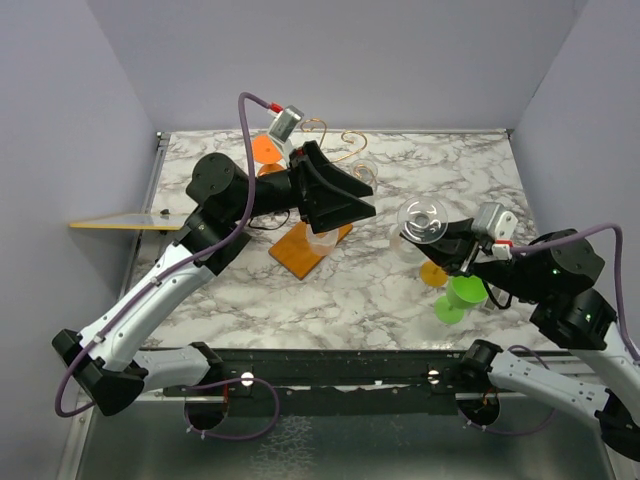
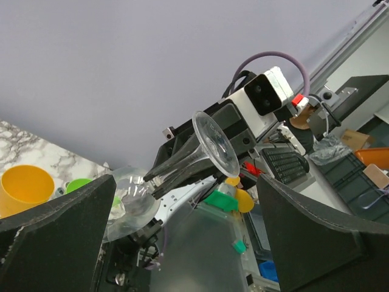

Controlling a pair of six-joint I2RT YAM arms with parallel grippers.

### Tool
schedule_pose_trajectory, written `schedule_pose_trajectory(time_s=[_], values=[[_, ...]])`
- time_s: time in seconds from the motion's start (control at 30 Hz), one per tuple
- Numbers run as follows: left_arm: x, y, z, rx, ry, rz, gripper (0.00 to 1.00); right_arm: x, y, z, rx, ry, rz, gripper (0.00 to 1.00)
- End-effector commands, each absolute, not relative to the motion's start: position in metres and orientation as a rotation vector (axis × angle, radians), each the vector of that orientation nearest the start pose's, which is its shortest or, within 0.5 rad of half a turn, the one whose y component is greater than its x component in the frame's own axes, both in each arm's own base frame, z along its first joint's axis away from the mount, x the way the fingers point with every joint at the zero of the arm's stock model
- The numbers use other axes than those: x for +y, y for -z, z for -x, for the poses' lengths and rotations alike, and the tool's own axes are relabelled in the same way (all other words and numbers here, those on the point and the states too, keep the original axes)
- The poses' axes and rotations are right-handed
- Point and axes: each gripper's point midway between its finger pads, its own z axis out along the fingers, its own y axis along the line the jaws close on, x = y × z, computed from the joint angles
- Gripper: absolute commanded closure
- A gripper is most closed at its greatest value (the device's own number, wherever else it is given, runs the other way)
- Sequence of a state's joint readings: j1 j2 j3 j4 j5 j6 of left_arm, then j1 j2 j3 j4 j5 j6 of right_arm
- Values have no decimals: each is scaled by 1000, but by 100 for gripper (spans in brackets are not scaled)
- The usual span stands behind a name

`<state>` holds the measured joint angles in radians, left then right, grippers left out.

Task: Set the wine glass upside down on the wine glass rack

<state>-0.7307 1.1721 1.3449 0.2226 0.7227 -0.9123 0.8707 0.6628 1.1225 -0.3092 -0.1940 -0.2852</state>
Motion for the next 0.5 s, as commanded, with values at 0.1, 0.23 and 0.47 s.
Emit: schedule_pose_trajectory(time_s=[0.1,0.23,0.47], values=[[-325,-496,-160,1437,1741,-578,1,224,-425,-146,1132,-679,954,99],[-331,-488,-160,1481,1783,-579,4,234,-422,-146,1116,-707,981,99],[-341,-477,-158,1551,1923,-562,26,244,-413,-156,1139,-662,1043,99]])
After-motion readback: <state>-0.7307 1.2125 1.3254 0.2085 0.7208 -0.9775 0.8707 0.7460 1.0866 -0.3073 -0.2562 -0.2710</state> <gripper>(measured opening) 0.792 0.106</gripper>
